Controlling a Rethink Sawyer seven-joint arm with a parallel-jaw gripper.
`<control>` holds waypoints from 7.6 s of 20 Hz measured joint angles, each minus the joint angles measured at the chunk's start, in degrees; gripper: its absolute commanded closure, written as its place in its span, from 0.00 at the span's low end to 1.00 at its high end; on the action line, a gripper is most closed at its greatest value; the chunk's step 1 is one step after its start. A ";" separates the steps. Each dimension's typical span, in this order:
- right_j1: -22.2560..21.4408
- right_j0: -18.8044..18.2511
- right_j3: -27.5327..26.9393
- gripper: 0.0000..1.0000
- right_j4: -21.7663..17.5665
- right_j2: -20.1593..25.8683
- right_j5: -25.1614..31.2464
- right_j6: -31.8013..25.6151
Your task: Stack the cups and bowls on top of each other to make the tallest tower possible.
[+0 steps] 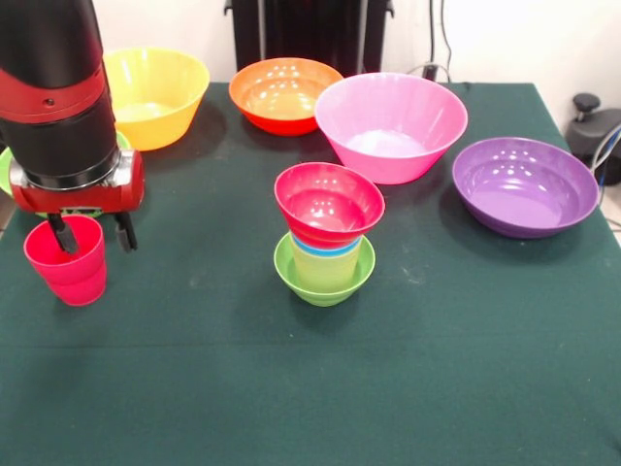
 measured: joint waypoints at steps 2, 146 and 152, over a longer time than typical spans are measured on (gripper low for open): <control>0.00 0.00 0.13 0.00 0.04 -0.33 0.00 0.00; -3.75 15.69 -14.86 1.00 7.16 -11.75 15.25 0.05; -4.77 18.02 -16.11 1.00 7.66 -13.11 17.38 0.78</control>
